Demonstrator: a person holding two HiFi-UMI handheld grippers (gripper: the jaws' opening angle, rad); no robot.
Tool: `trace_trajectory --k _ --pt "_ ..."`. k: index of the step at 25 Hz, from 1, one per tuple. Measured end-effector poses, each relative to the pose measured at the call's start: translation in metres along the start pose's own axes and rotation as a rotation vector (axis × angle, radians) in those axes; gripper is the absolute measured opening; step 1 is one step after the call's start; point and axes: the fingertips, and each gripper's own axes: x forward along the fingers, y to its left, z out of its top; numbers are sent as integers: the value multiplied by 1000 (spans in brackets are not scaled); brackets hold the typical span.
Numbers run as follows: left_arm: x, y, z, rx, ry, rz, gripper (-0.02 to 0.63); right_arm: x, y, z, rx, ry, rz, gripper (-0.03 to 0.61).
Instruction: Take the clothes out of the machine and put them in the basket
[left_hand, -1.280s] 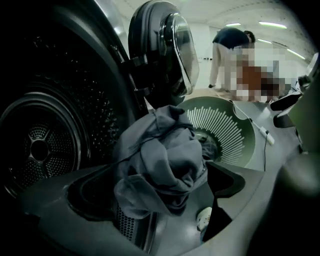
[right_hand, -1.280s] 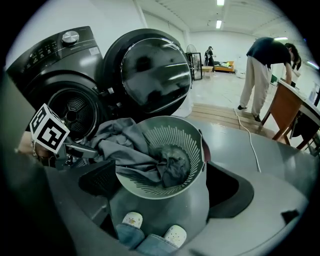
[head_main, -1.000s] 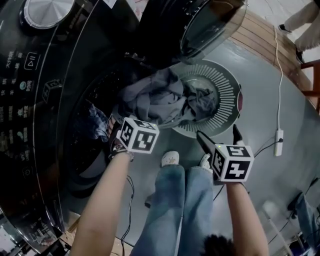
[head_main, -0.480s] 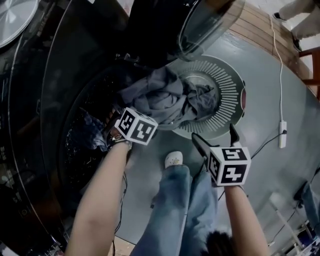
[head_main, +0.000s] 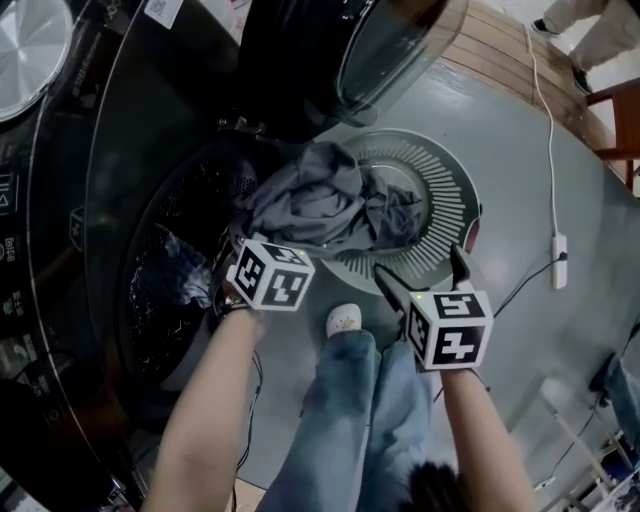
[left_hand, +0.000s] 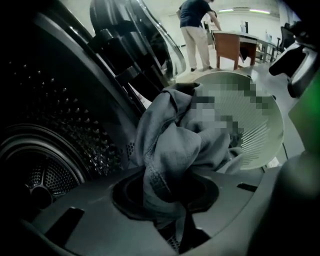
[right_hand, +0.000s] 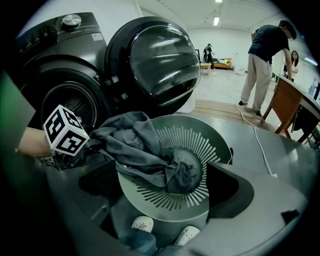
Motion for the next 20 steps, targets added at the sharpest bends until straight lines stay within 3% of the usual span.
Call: trace_trajectory --k 7,12,20 --pt "-31 -3 11 -142 -20 -92 104 -21 -12 2 -12 -5 -2 563" --pt "-66 -20 22 -200 -55 -120 101 -40 -22 3 -25 -12 1 563" --pt "-131 -54 72 -363 -185 -226 99 -74 -39 13 -21 -39 4 561"
